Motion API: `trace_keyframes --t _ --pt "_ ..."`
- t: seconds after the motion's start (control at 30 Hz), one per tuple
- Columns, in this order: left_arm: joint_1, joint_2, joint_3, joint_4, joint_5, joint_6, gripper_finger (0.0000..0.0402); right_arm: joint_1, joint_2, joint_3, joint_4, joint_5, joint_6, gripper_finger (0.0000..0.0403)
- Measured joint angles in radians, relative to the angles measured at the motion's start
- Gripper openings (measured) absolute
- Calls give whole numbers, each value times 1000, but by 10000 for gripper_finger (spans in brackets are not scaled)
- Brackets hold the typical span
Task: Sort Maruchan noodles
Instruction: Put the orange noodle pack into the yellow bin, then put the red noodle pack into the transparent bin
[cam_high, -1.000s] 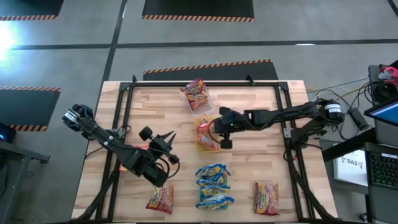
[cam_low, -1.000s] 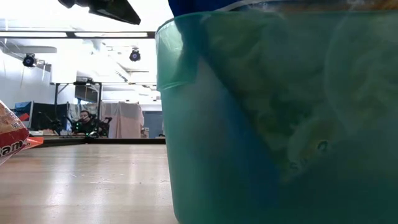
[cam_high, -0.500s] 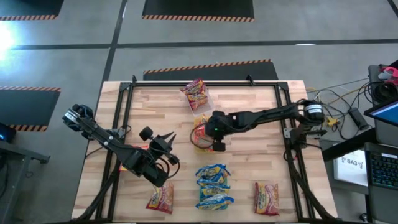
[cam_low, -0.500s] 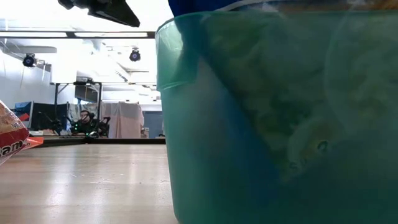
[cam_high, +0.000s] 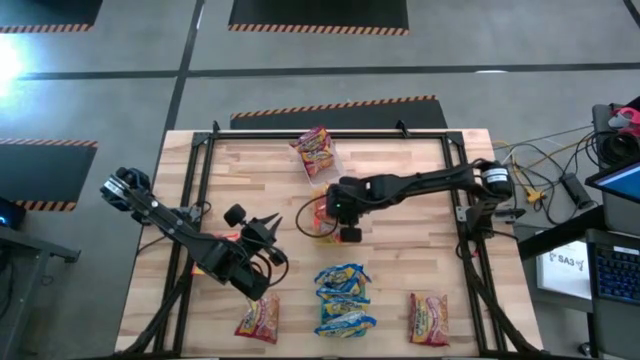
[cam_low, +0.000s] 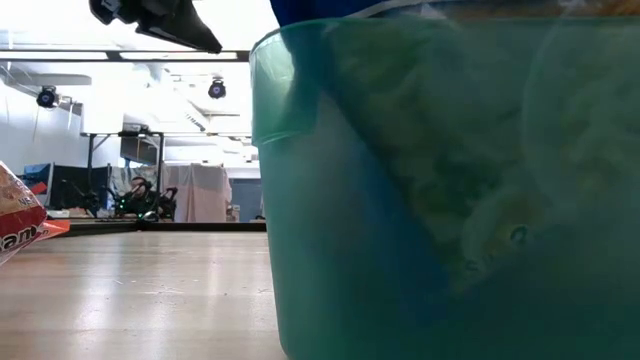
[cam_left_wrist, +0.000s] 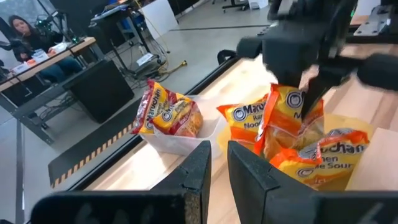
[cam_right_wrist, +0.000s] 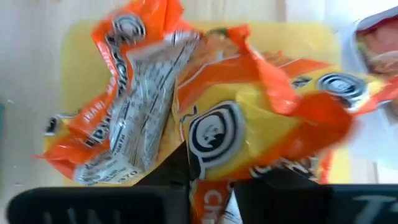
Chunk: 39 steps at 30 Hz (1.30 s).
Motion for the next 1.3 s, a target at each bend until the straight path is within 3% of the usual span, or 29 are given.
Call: trace_keyframes --t 0.33,0.6,0.7,0.93,1.07,1.2,1.3 --pt "0 0 -25 -46 88 -71 37 0 -86 18 -93 3 55 150" --pt "15 -9 -23 -78 272 -194 41 7 -238 3 -154 2 174 166" --pt "15 -7 -22 -64 389 -210 53 25 -287 -27 -153 3 218 167" --pt "12 -5 -22 -25 838 -208 115 102 -363 -105 -139 3 316 167" --pt "3 -4 -22 17 1050 -292 156 150 -373 -152 -106 3 353 167" --pt "-49 -2 -22 58 1175 -410 192 193 -369 -200 -98 4 375 167" --pt "-118 -2 -12 50 1187 -527 211 218 -369 -236 -94 3 412 167"
